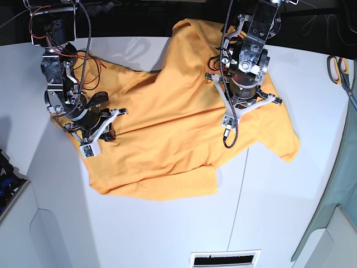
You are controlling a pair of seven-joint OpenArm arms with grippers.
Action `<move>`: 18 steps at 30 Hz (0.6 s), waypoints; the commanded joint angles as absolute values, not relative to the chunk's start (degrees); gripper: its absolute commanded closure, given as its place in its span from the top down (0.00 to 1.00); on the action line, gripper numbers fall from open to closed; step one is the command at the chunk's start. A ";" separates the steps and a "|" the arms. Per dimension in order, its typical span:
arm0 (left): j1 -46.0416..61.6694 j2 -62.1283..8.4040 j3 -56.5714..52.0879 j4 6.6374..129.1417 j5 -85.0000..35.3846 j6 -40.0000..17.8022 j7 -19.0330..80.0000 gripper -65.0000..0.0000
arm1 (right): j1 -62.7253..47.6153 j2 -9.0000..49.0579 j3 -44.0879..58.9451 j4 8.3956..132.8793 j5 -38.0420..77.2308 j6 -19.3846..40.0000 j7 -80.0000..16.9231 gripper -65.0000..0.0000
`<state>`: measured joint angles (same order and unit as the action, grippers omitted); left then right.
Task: Layout the t-shirt on the table in an organized manner, then fold the t-shirt properly
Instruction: 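Grasp the shirt edge with the right gripper while left holds fabric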
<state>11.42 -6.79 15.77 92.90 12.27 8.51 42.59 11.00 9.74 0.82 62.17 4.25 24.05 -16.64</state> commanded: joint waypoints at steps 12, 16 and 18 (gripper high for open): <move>10.79 -11.62 13.67 94.08 10.92 8.56 41.78 0.00 | 12.03 12.69 1.02 62.72 4.08 23.29 -16.01 0.00; 10.79 -11.62 9.74 94.15 10.20 5.96 41.76 0.00 | 12.01 12.67 1.02 62.72 4.10 23.31 -16.01 0.00; 10.79 -11.62 7.73 94.30 7.53 3.51 41.78 0.00 | 12.01 12.67 1.02 62.72 4.10 23.31 -16.01 0.00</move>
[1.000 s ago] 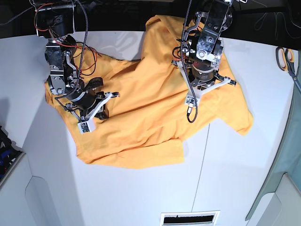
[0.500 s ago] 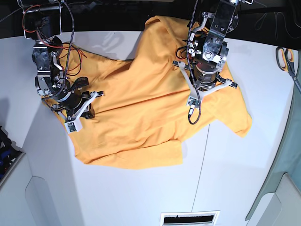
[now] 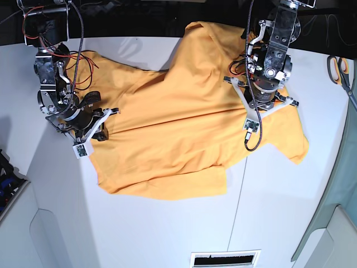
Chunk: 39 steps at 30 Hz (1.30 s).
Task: Layout the t-shirt on the table in an organized manner, then fold the t-shirt properly
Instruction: 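Grasp the shirt edge with the right gripper while left holds fabric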
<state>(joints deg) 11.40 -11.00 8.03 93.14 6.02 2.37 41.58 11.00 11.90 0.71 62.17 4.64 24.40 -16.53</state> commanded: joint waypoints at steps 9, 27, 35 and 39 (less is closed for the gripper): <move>10.79 -11.60 6.02 95.11 -1.52 -2.87 41.43 0.00 | 11.97 12.67 1.02 62.72 8.64 23.38 -16.10 0.00; 10.79 -11.60 6.02 95.09 -4.51 -8.40 41.65 0.37 | 11.86 11.42 1.02 62.83 13.67 27.20 -16.73 0.00; 10.81 -11.62 6.02 95.59 -4.45 -8.19 42.65 0.37 | 11.86 11.42 1.02 62.83 13.65 27.20 -16.71 0.00; 10.81 -11.62 6.00 96.99 -4.16 -8.19 42.65 0.37 | 11.86 11.42 1.02 62.83 13.65 27.20 -16.73 0.00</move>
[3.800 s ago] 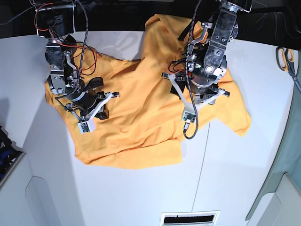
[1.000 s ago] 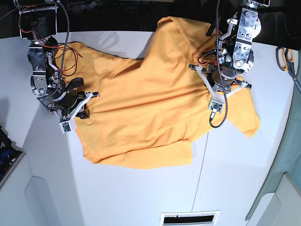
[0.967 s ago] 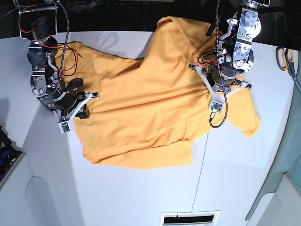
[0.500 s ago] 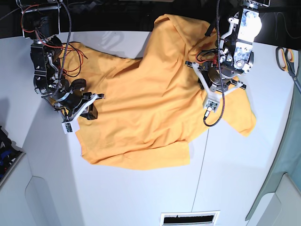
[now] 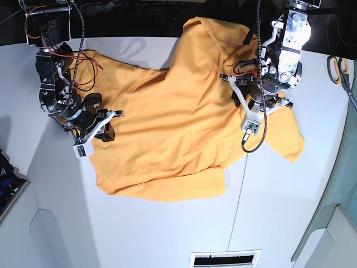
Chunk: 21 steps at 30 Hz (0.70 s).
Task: Layout the t-shirt on the table in an organized manner, then fold the t-shirt properly
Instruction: 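Grasp the shirt edge with the right gripper while left holds fabric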
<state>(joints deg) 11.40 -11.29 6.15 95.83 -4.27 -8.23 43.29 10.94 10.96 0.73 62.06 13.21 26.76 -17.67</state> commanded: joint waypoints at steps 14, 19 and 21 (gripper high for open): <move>10.79 -11.64 5.85 97.43 -1.89 -8.16 42.61 0.09 | 11.86 11.42 1.02 62.83 12.84 27.20 -16.71 0.00; 10.81 -11.64 5.85 97.43 -1.89 -8.16 42.61 0.05 | 11.86 11.42 1.02 62.83 12.86 27.20 -16.71 0.00; 10.81 -11.64 5.85 97.43 -1.89 -8.16 42.57 0.05 | 11.86 11.42 1.02 62.83 12.84 27.20 -16.71 0.00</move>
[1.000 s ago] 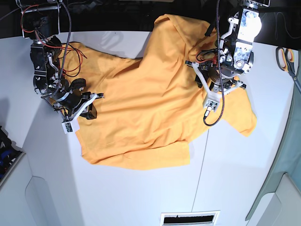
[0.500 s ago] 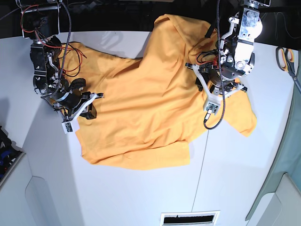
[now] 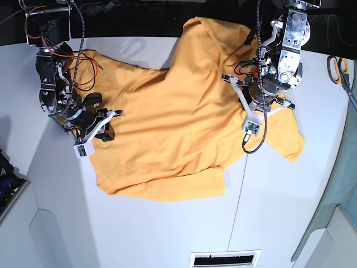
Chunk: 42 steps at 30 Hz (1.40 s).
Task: Layout the t-shirt on the table in an organized manner, then fold the t-shirt properly
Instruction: 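Grasp the shirt edge with the right gripper while left holds fabric, then pull the shirt apart, left gripper dragging fabric away from the right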
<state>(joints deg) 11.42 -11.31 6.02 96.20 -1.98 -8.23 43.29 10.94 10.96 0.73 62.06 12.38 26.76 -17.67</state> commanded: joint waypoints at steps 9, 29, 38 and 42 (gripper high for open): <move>10.81 -13.56 5.85 98.08 -2.46 -8.19 42.44 0.04 | 11.86 11.44 1.02 62.83 12.82 27.20 -16.73 0.00; 10.81 -19.44 2.07 98.85 -4.10 -8.21 42.19 0.00 | 11.86 12.60 1.02 62.74 7.70 26.41 -16.71 0.00; 11.00 -25.69 -5.28 98.83 -12.75 -15.00 42.68 0.00 | 11.88 17.72 1.02 62.74 7.70 23.53 -16.71 0.00; 11.00 -26.06 -5.28 98.83 -14.00 -15.88 42.65 0.00 | 11.86 19.79 1.06 62.74 7.68 21.74 -16.71 0.00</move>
